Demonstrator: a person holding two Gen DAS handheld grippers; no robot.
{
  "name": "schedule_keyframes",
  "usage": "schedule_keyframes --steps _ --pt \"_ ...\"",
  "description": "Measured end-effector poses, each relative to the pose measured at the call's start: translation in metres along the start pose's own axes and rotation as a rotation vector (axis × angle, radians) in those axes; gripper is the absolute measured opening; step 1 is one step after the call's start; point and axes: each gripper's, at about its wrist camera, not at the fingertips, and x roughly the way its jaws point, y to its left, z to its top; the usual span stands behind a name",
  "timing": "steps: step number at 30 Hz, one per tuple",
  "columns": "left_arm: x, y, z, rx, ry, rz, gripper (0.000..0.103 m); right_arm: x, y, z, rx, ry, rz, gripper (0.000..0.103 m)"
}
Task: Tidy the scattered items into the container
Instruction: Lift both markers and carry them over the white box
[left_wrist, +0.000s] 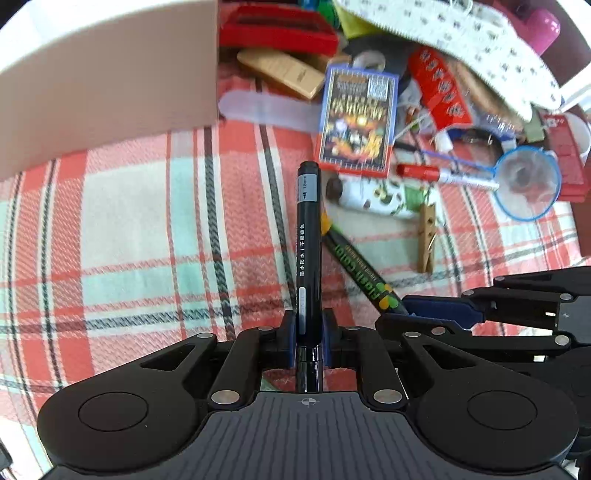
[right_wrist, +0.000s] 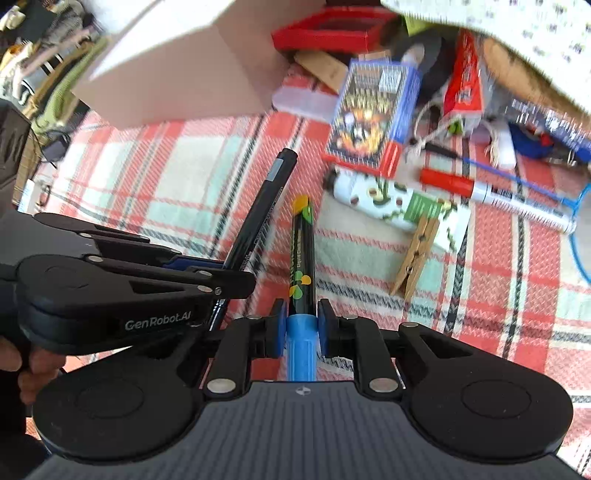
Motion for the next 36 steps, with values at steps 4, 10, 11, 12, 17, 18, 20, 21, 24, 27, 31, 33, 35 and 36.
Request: schedule_keyframes --steps 4,10,11,12,17,18,20,21,24,27,31,33,35,36 --pt "-0.015 -0.003 0.006 -0.012 -0.048 0.006 0.009 -0.016 0.005 0.007 -0.013 -0.049 0.013 0.020" --pt "-0.030 -0.010 0.022 -0.038 -0.109 0.006 0.009 -0.038 0.013 0.019 -0.034 -0.120 0.037 0.020" --pt "-0.031 -0.010 0.024 -0.044 -0.117 0.005 0.009 -0.041 0.015 0.021 -0.040 -0.130 0.042 0.020" --pt "-0.033 -0.010 0.025 -0.050 -0.124 0.004 0.009 -0.044 0.016 0.024 -0.045 -0.140 0.046 0.020" --pt "-0.049 -0.008 0.030 -0.077 -0.168 -0.002 0.009 -0.058 0.025 0.037 -0.078 -0.186 0.060 0.020" --pt "-0.052 -0.007 0.032 -0.079 -0.178 -0.002 0.009 -0.061 0.027 0.039 -0.084 -0.194 0.062 0.020" --pt "-0.059 -0.007 0.034 -0.085 -0.198 -0.002 0.009 -0.067 0.030 0.043 -0.095 -0.211 0.069 0.020" --pt "-0.062 -0.006 0.035 -0.088 -0.207 -0.002 0.009 -0.070 0.032 0.044 -0.098 -0.220 0.073 0.020" --pt "-0.073 -0.001 0.040 -0.097 -0.234 -0.004 0.009 -0.078 0.037 0.051 -0.111 -0.247 0.083 0.020" --pt "-0.081 0.005 0.045 -0.102 -0.262 0.000 0.009 -0.083 0.044 0.061 -0.128 -0.269 0.091 0.020" --pt "-0.092 0.015 0.055 -0.112 -0.292 0.008 0.009 -0.087 0.055 0.076 -0.153 -0.291 0.095 0.020" --pt "-0.097 0.021 0.061 -0.117 -0.307 0.015 0.009 -0.087 0.061 0.086 -0.167 -0.299 0.097 0.020" --pt "-0.102 0.028 0.067 -0.126 -0.322 0.016 0.009 -0.088 0.068 0.096 -0.183 -0.306 0.098 0.020" --pt "-0.105 0.031 0.070 -0.130 -0.330 0.016 0.009 -0.089 0.071 0.100 -0.192 -0.310 0.098 0.020"
